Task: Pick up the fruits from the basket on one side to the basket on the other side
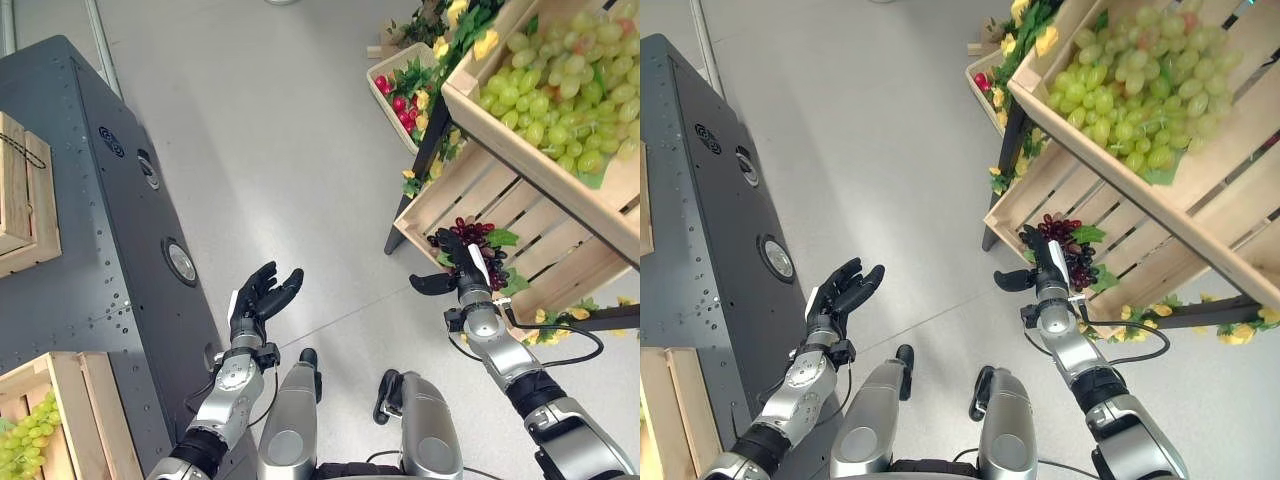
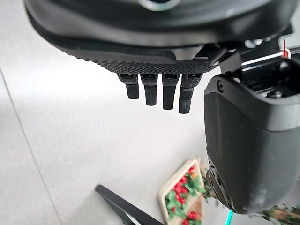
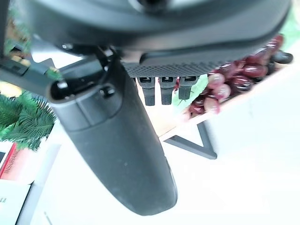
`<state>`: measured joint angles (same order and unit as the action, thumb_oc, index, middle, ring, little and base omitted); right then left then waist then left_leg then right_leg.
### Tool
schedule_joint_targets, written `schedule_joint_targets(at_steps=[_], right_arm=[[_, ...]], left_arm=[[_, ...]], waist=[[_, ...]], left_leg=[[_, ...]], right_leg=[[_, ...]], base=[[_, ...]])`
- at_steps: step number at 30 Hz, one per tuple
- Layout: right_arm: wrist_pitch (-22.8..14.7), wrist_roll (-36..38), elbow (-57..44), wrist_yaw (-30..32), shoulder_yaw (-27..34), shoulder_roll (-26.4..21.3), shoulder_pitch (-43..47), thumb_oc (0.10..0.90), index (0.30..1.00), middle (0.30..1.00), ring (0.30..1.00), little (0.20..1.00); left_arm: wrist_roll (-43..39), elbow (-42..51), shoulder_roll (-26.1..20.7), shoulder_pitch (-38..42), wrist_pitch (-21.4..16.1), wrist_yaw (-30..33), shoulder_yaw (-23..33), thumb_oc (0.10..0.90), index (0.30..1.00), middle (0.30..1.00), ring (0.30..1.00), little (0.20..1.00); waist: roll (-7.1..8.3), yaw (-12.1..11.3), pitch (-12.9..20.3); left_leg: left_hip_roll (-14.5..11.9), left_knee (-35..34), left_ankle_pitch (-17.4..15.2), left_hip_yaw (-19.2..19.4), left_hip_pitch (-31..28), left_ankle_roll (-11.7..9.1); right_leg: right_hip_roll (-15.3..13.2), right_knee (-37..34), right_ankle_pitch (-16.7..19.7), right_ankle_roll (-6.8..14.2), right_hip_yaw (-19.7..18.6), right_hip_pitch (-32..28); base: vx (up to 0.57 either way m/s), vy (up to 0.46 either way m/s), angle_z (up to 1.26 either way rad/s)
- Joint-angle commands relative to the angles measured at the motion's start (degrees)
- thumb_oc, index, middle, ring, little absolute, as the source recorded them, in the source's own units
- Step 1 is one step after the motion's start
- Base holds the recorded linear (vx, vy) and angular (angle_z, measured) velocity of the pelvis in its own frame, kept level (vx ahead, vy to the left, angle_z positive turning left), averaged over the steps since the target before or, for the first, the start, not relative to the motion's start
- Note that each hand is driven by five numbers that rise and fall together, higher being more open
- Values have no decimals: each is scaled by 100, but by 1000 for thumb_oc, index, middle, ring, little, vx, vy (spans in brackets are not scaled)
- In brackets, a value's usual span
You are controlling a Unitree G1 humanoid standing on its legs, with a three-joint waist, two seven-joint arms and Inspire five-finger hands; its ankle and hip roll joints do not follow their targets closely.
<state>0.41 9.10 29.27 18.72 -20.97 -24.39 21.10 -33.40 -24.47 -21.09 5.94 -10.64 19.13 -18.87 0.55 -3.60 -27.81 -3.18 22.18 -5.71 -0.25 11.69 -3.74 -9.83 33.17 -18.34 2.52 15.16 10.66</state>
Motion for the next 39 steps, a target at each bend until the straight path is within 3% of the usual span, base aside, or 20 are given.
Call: schedule_joint_targets(at_steps=[1, 5, 12, 16, 20, 25, 27, 28, 29, 30, 31, 32, 37, 39], right_arm=[[-750, -479, -510, -139, -130, 21, -148, 800, 900, 900, 900, 900], [-693, -88, -615, -525, -224, 209, -608, 800, 900, 900, 900, 900], [-535, 443, -606, -1068, -333, 534, -1109, 800, 900, 900, 900, 900], [-310, 765, -653, -1490, -427, 595, -1233, 800, 900, 900, 900, 900], [41, 1149, -795, -2032, -640, 670, -1239, 800, 900, 900, 900, 900], [146, 1327, -981, -1913, -740, 700, -1329, 800, 900, 900, 900, 900], [164, 1505, -1002, -1421, -643, 676, -1300, 800, 900, 900, 900, 900], [167, 1517, -1008, -1381, -628, 668, -1302, 800, 900, 900, 900, 900], [84, 1633, -967, -1171, -551, 642, -1334, 800, 900, 900, 900, 900], [64, 1639, -953, -1160, -548, 641, -1331, 800, 900, 900, 900, 900], [-162, 1685, -786, -1115, -486, 699, -1399, 800, 900, 900, 900, 900], [-193, 1775, -764, -1082, -433, 759, -1451, 800, 900, 900, 900, 900], [-440, 1795, -976, -855, -349, 908, -1654, 800, 900, 900, 900, 900], [-553, 1659, -1020, -830, -345, 1006, -1732, 800, 900, 900, 900, 900]], left_arm=[[411, 193, 47, -237, -196, -133, 79, 800, 900, 900, 900, 900], [576, 105, 66, -417, 38, -224, 198, 800, 900, 900, 900, 900], [1040, 88, 12, -467, 224, -182, 156, 800, 900, 900, 900, 900], [1011, -21, -26, -351, 309, -152, 142, 800, 900, 900, 900, 900], [950, -123, -30, -427, 361, -81, 278, 800, 900, 900, 900, 900], [840, -33, 85, -735, 351, -127, 457, 800, 900, 900, 900, 900], [935, -180, 183, -524, 455, -475, 430, 800, 900, 900, 900, 900], [935, -202, 193, -498, 460, -507, 425, 800, 900, 900, 900, 900], [998, -289, 265, -394, 497, -646, 339, 800, 900, 900, 900, 900], [995, -302, 275, -384, 496, -633, 328, 800, 900, 900, 900, 900], [954, -504, 294, -398, 378, -564, 170, 800, 900, 900, 900, 900], [985, -586, 321, -397, 328, -562, 141, 800, 900, 900, 900, 900], [897, -294, 177, -312, 276, -462, 107, 800, 900, 900, 900, 900], [819, -178, 152, -326, 312, -477, 135, 800, 900, 900, 900, 900]], waist=[[-25, -107, 1155], [-39, -153, 1499], [-108, -205, 1878], [-109, -240, 1971], [-57, -428, 2005], [-25, -625, 1970], [51, -462, 1831], [61, -430, 1820], [97, -274, 1777], [95, -253, 1770], [-36, -216, 1812], [-77, -211, 1840], [-148, -260, 1856], [-205, -304, 1847]], left_leg=[[276, -615, -47, 287, -456, 497], [348, -1450, 205, 170, -901, 481], [350, -2631, 673, -39, -1356, 479], [371, -2718, 728, -144, -1320, 466], [305, -2718, 833, -247, -1330, 371], [306, -2718, 1069, -257, -1010, 186], [153, -1895, 675, 1203, -884, 134], [114, -1711, 581, 1371, -836, 145], [-25, -1346, 283, 2031, -871, 258], [-22, -1393, 260, 2098, -924, 292], [70, -2105, 469, 2012, -1207, 286], [106, -2299, 566, 1928, -1274, 275], [273, -2551, 554, 1660, -1458, 422], [367, -2542, 476, 1505, -1493, 541]], right_leg=[[214, -1387, 811, -361, -43, -666], [281, -2267, 1130, -217, -11, -1134], [343, -2944, 1481, -31, 89, -1452], [355, -3085, 1507, -6, 224, -1536], [446, -3265, 1511, -121, 354, -1628], [582, -3691, 1690, -179, 550, -1746], [394, -3531, 1616, -150, 1065, -1759], [364, -3490, 1602, -155, 1128, -1753], [190, -3230, 1560, -128, 1471, -1741], [166, -3185, 1551, -113, 1505, -1736], [150, -3050, 1526, -55, 1583, -1739], [140, -2987, 1541, -10, 1571, -1754], [13, -2762, 1696, 117, 1617, -1691], [-163, -2603, 1818, 188, 1606, -1693]], base=[[85, -46, 10], [84, -37, 25], [33, -35, 11], [-21, -106, 15], [17, -186, 19], [-37, -114, 33], [-97, 8, 98], [-79, 84, 154], [-37, 97, 144], [7, 258, 171], [53, 248, 139], [71, 253, 125], [54, 166, 61], [62, 195, 34]])
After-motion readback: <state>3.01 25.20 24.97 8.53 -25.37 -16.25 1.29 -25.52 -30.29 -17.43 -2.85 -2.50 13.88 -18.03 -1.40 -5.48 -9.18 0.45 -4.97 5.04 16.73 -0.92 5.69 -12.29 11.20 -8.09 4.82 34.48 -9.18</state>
